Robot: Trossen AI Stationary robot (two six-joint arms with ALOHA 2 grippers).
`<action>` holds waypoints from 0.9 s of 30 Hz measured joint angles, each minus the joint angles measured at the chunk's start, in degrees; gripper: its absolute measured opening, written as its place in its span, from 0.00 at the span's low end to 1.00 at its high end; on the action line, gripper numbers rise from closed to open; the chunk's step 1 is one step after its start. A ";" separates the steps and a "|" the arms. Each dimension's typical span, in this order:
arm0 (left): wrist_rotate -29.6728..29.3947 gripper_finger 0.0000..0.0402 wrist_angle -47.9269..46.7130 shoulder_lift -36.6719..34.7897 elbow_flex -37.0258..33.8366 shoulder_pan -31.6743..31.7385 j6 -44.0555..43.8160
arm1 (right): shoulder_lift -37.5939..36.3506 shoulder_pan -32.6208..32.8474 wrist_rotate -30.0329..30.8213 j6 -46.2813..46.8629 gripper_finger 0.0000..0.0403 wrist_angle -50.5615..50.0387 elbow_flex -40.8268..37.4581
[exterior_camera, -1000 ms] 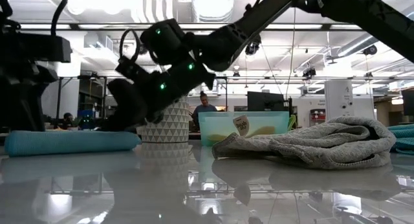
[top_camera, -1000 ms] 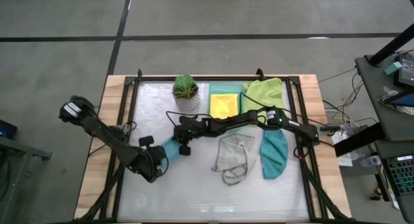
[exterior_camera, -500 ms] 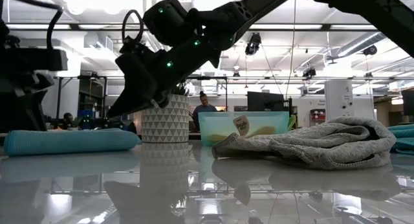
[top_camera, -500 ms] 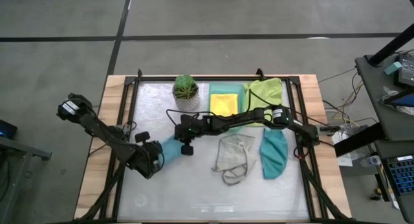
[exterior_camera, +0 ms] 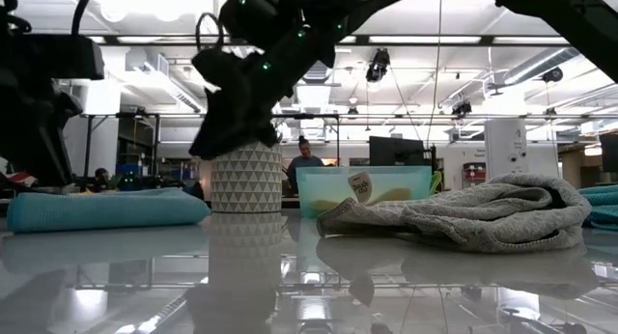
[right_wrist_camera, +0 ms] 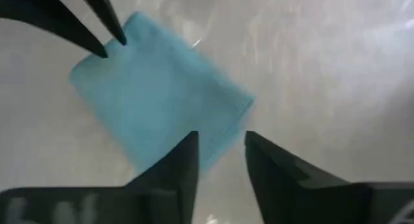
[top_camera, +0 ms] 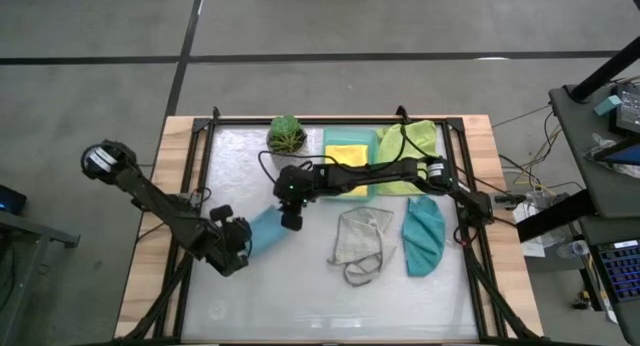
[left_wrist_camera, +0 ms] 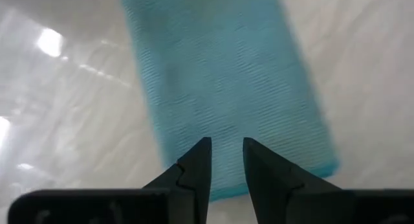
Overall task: Fold microfiber towels
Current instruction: Fold the left blue microfiber cloth
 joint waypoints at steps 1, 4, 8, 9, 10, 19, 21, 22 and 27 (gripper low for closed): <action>0.02 0.18 1.57 -0.02 -0.03 0.00 0.10 | 0.04 -0.03 -1.20 1.03 0.32 -0.45 0.02; -0.07 0.18 5.51 0.86 -1.31 -0.18 0.60 | 0.05 0.12 -4.62 3.44 0.42 -0.79 0.02; -0.15 0.18 8.69 3.23 -3.54 -0.22 0.35 | 1.41 0.24 -5.04 4.74 0.54 -0.38 0.07; -0.15 0.18 8.83 3.94 -3.61 -0.22 0.35 | 1.79 0.21 -4.98 5.14 0.56 0.06 0.06; -0.15 0.18 8.88 4.57 -3.64 -0.22 0.35 | 2.28 0.20 -4.97 5.66 0.59 0.23 0.04; -0.42 0.18 9.43 7.39 -3.48 -0.22 0.07 | 5.51 0.19 -4.96 5.49 0.69 5.82 0.01; -0.39 0.18 9.18 7.10 -3.48 -0.22 0.27 | 5.52 0.19 -4.93 1.26 0.69 6.47 -0.03; -0.33 0.18 9.02 6.80 -3.50 -0.20 0.41 | 5.43 0.14 -4.97 -1.38 0.69 7.14 -0.01; 0.31 0.18 7.27 4.04 -2.74 -0.17 1.81 | 5.37 -0.32 -4.96 -7.74 0.66 9.01 0.02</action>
